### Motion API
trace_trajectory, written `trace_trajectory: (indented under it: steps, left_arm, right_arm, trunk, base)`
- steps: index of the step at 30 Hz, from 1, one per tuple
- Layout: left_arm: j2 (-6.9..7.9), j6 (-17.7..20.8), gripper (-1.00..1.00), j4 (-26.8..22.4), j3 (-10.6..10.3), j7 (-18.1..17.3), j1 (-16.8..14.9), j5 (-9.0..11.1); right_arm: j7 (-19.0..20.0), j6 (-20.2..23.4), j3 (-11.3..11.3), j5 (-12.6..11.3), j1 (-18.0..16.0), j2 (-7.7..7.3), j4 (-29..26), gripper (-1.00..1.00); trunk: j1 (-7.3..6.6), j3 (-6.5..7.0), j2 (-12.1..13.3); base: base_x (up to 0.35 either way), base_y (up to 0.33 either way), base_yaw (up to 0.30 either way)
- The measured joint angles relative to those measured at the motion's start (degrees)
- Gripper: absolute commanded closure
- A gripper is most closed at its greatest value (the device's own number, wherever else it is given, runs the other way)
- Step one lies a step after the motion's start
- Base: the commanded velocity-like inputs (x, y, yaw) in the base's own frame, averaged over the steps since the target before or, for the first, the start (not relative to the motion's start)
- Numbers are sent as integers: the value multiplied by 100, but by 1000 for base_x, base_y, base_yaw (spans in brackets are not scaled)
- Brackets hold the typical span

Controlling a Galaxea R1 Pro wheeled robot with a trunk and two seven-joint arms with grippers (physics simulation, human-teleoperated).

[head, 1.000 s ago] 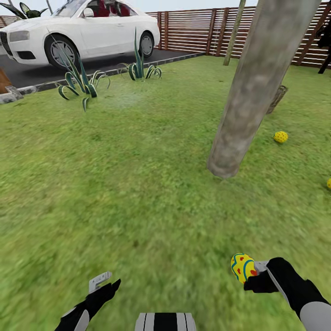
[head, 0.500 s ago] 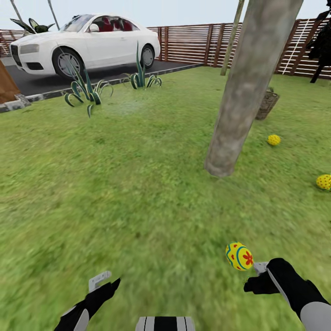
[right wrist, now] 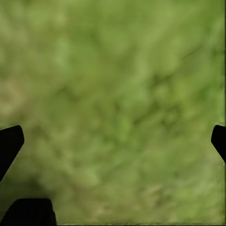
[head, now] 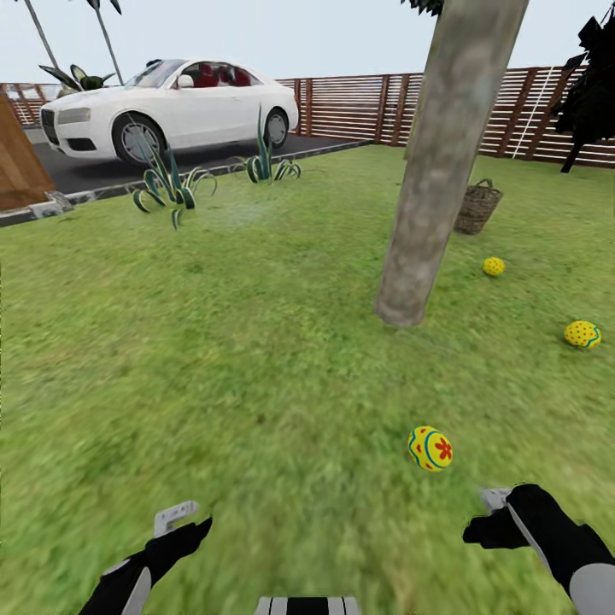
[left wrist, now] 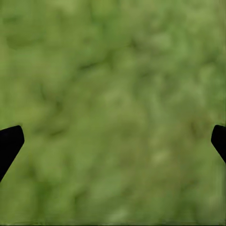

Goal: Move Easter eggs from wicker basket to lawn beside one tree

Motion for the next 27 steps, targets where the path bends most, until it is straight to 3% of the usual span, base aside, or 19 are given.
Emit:
trace_trajectory:
  steps: [7, 10, 27]
  left_arm:
    - [-43, -26, -100, 11, 2, 5, 0, -4]
    - [-151, -7, -100, 24, -19, 39, 0, -26]
    - [-226, -91, -100, 71, -30, 18, 0, -29]
  right_arm:
    - [-299, 11, -2, 0, 0, -59, 248, -100]
    - [-519, 16, 3, -1, 0, -70, 266, -100]
    - [-565, 15, 6, -32, 0, -10, 488, -100]
  trunk:
    - [1, 0, 0]
    - [0, 0, 0]
    - [0, 0, 0]
  base:
    - [-121, -18, 0]
    - [-213, -238, 0]
    - [-189, -280, 0]
